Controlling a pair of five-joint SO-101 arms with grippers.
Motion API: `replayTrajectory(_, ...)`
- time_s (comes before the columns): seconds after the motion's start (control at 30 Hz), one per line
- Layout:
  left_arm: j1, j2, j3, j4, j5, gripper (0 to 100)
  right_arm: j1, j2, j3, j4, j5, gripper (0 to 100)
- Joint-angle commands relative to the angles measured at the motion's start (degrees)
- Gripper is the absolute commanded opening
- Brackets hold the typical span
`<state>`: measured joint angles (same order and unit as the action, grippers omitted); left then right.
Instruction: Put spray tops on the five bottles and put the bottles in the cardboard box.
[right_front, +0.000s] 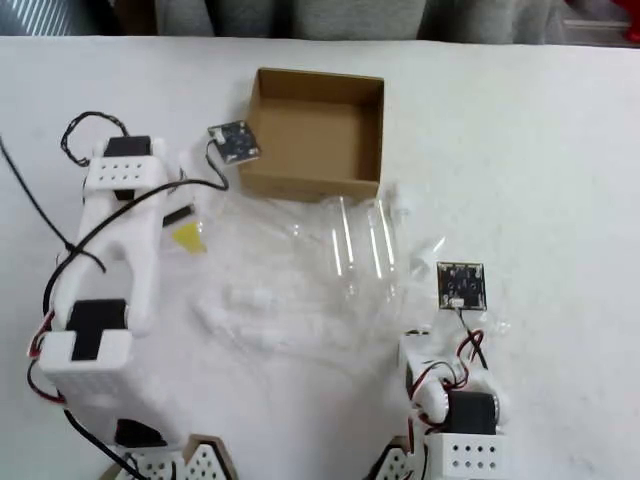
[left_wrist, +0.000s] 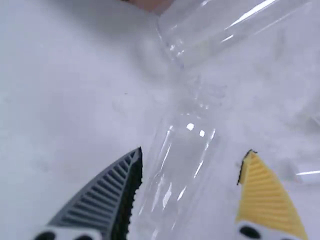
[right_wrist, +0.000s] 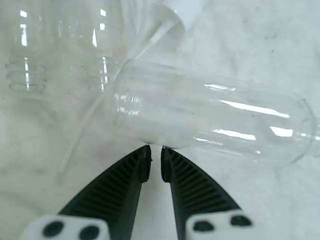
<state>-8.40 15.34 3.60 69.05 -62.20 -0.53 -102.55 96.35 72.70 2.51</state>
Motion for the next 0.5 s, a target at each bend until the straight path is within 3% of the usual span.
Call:
replayTrajectory(0.0,-0.7,2.0,-4.4,-0.9,-0.4,32,0.5,-0.6,0.4,-0.1,0.7,2.1)
replayTrajectory(0.47,-0.7,15.7,-13.5,-1.0,2.5,32,0.5,-0.6,0.4,-0.1,0.7,2.4)
